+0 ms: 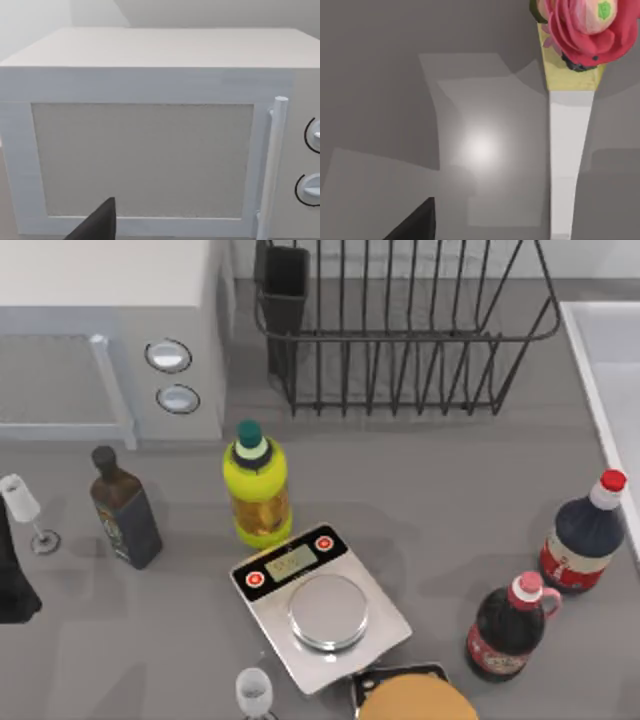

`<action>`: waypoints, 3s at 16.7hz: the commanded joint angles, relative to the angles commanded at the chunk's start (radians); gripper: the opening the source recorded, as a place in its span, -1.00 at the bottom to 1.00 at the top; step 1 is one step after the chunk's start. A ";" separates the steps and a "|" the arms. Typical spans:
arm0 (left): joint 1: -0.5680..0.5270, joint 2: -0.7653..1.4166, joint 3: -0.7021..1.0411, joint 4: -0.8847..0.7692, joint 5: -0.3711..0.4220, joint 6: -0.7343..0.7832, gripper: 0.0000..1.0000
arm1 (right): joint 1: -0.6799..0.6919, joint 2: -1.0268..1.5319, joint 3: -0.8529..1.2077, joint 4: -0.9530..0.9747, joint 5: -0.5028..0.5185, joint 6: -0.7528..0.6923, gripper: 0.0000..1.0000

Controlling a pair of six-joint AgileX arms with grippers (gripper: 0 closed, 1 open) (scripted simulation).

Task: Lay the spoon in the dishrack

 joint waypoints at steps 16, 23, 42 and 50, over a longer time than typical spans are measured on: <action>0.000 0.000 0.000 0.000 0.000 0.000 1.00 | 0.000 0.086 -0.092 0.169 0.000 0.002 -0.06; 0.000 0.000 0.000 0.000 0.000 0.000 1.00 | 0.000 0.086 -0.092 0.169 0.000 0.002 -1.00; 0.000 0.000 0.000 0.000 0.000 0.000 1.00 | -0.013 -0.068 0.363 -0.443 -0.015 -0.014 -1.00; 0.000 0.000 0.000 0.000 0.000 0.000 1.00 | -0.012 -0.151 0.614 -0.747 -0.014 -0.009 -1.00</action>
